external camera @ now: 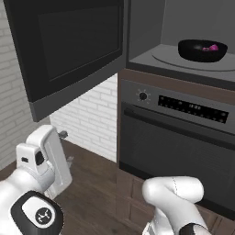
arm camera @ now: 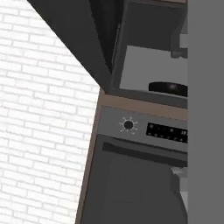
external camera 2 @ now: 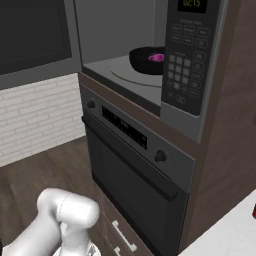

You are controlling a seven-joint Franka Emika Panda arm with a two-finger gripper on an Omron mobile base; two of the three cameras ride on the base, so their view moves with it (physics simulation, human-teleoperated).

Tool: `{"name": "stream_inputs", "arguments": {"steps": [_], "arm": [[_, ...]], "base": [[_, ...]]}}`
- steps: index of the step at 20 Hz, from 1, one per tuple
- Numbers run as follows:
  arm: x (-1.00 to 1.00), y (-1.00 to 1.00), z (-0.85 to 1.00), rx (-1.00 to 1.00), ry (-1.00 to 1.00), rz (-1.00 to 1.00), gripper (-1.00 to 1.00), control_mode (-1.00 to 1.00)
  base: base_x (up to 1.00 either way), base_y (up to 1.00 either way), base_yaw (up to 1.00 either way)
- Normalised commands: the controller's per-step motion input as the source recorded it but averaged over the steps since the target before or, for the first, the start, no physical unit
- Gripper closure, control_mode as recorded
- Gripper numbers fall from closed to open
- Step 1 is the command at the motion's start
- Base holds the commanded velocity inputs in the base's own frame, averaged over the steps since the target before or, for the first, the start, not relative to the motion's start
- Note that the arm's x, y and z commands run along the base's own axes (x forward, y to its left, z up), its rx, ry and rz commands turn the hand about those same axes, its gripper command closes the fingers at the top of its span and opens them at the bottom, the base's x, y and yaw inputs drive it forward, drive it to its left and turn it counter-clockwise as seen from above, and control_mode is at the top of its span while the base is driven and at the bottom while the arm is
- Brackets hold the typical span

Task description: Pick the onion from the sink and place it in the bowl. Then pick the bowl and place it in the microwave. Then close the microwave door and press the start button.

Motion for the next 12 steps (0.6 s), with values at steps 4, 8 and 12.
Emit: {"name": "stream_inputs", "arguments": {"steps": [4,8,12], "arm": [[0.76,0.82,-0.49,-0.17,0.03,0.00,-1.00,-1.00],[0.75,0.87,-0.36,-0.12,0.01,0.00,-1.00,-1.00],[0.75,0.62,-0.06,-0.09,-0.01,-0.05,-1.00,-1.00]], "base": [[0.00,0.00,0.00],[0.00,0.00,0.00],[0.00,0.00,0.00]]}}
